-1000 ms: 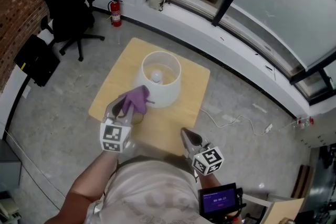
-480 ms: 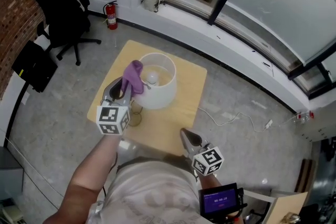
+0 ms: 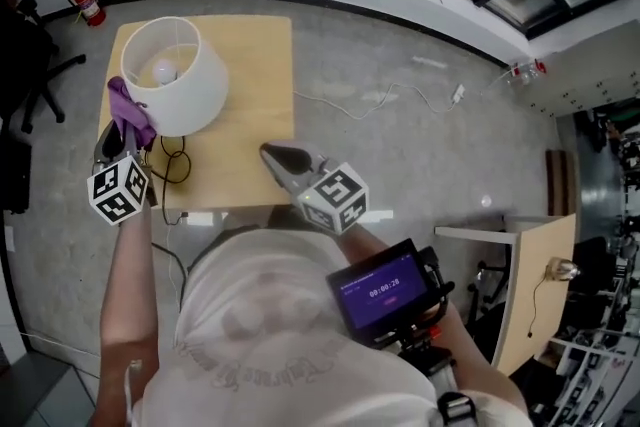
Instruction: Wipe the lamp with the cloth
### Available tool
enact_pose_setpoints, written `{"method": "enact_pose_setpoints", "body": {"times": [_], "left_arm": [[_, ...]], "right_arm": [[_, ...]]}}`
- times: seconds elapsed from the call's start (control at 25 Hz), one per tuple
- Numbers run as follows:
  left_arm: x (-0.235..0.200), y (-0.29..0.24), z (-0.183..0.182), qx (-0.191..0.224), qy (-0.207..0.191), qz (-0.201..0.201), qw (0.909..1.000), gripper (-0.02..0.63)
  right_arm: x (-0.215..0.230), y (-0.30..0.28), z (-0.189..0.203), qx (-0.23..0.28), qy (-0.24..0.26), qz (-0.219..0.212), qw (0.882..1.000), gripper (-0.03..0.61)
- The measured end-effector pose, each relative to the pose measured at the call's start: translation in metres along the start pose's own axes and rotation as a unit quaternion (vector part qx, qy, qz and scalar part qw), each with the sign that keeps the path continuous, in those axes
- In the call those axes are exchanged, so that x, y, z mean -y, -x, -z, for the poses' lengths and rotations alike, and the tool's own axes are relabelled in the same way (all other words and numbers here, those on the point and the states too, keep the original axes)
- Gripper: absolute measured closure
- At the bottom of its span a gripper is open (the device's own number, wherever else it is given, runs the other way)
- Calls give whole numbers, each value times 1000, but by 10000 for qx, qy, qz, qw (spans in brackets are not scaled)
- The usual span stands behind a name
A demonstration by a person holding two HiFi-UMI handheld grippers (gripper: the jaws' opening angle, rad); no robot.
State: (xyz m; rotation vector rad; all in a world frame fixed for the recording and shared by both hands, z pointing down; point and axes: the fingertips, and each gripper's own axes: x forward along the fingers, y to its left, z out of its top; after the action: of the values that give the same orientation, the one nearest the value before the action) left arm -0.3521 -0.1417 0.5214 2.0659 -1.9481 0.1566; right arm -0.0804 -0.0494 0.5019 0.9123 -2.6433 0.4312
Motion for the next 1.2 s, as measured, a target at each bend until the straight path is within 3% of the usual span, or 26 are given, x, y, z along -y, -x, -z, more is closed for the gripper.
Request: {"method": "enact_pose_setpoints", "body": {"times": [0.28,0.56,0.64,0.76,0.92,1.04,1.2], "left_arm": [[0,-11,41,-488,62,-1,9988,541],[0,-3,71,-1249,35,-21,9922,540],[-7,8,67,-1150,-17,-126,9933,540],[-10,30,40,-686,-166,-125,9974,540],[-2,52,-50,219,-732,84,9970,540],[33,50,-127,584,-1697,661,9815,540],[100,13,-170,26,-3381,1476,9295,540]], "right_arm": [[8,4,4,-6,-32,28,10000,565],[14,22,2,12,-164,66,9998,565],[14,24,4,23,-198,95,9998,565],[16,25,7,39,-223,97,9997,565],[16,22,6,96,-237,74,9996,565],[14,20,6,132,-210,47,9997,565],[16,25,2,244,-156,62,9996,565]]}}
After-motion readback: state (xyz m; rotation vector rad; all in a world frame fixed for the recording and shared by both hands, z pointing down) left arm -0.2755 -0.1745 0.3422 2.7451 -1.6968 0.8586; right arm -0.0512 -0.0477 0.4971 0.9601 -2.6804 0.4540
